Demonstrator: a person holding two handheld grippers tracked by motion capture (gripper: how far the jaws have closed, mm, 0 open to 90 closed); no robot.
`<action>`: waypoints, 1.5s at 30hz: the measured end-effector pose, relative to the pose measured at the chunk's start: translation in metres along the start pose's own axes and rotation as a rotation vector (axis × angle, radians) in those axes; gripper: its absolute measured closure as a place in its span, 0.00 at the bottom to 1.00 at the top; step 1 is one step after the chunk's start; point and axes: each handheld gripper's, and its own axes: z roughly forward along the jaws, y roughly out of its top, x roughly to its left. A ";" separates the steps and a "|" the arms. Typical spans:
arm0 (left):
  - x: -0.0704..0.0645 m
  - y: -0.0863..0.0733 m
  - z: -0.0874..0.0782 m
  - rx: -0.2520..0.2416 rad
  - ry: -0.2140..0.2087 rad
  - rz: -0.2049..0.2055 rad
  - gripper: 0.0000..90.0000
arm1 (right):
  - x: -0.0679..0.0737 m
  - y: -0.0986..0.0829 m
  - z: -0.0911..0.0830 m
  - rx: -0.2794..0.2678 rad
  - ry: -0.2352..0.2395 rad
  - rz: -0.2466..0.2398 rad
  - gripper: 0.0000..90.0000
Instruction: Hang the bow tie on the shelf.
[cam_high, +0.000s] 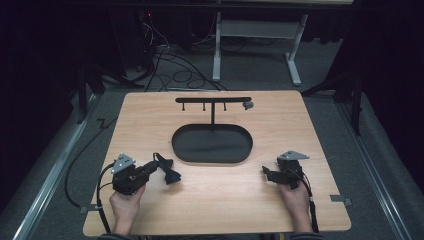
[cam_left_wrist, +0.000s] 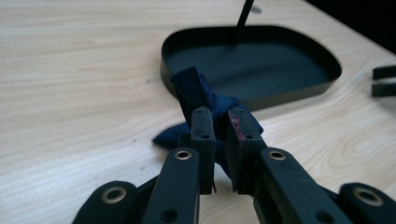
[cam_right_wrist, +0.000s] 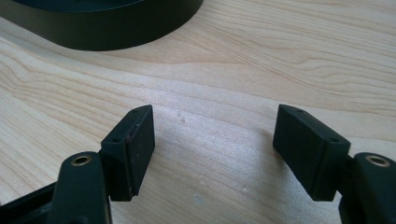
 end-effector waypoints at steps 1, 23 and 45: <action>0.001 0.003 -0.001 -0.010 -0.003 -0.003 0.92 | 0.000 0.000 0.000 0.001 0.000 0.001 0.34; -0.002 0.050 0.010 -0.050 -0.038 0.011 0.92 | 0.000 0.000 0.000 0.000 0.002 0.002 0.34; -0.012 0.079 0.027 -0.018 -0.049 0.048 0.92 | 0.000 0.000 0.000 -0.001 0.003 0.002 0.34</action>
